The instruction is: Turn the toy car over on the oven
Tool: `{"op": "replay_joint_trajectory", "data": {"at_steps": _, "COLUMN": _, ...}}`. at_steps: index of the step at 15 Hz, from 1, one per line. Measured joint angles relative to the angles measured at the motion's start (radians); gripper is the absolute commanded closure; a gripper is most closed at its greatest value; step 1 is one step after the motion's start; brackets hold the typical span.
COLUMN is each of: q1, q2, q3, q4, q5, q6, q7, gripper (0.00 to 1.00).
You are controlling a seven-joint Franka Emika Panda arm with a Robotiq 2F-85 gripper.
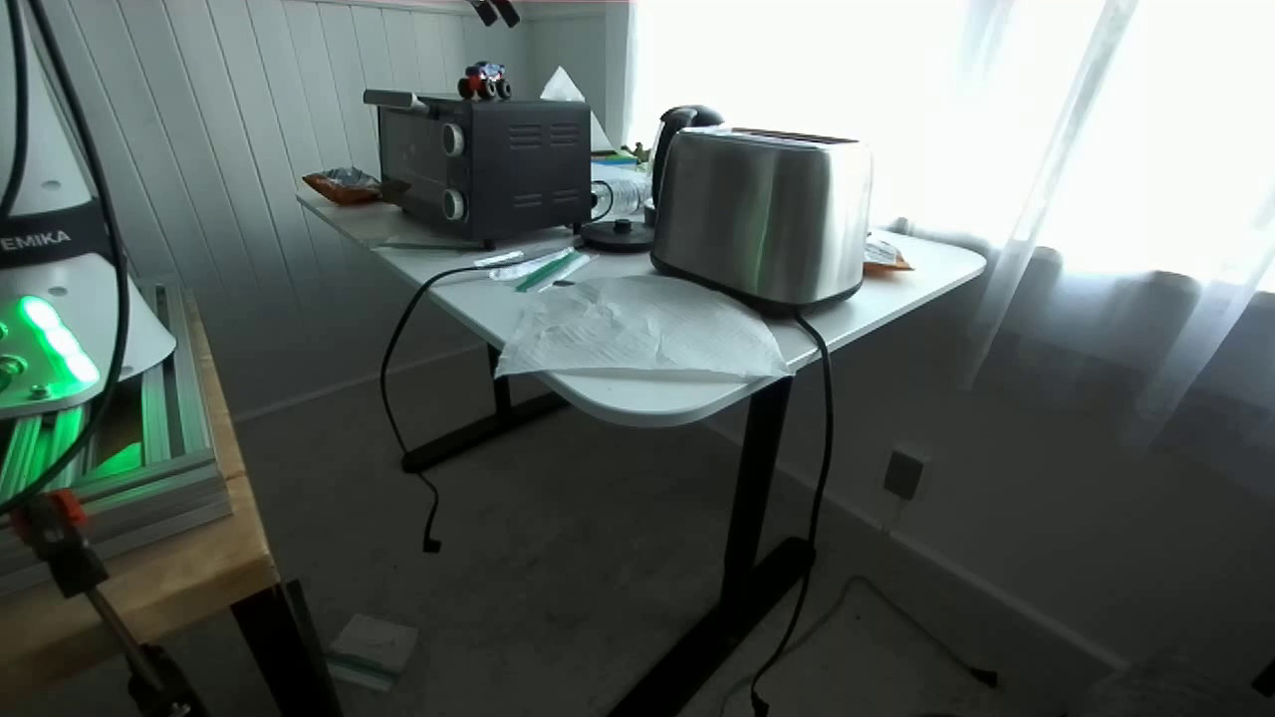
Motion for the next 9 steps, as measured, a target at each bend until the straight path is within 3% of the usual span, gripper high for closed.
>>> {"op": "replay_joint_trajectory", "data": {"at_steps": 5, "q1": -0.031, "q2": -0.075, "q3": -0.034, "q4": 0.014, "q5": 0.299, "q6": -0.002, "q7": -0.105, "gripper": 0.00}}
{"op": "replay_joint_trajectory", "data": {"at_steps": 9, "q1": -0.054, "q2": -0.103, "q3": -0.041, "q4": 0.016, "q5": 0.433, "q6": -0.012, "q7": -0.125, "gripper": 0.00}}
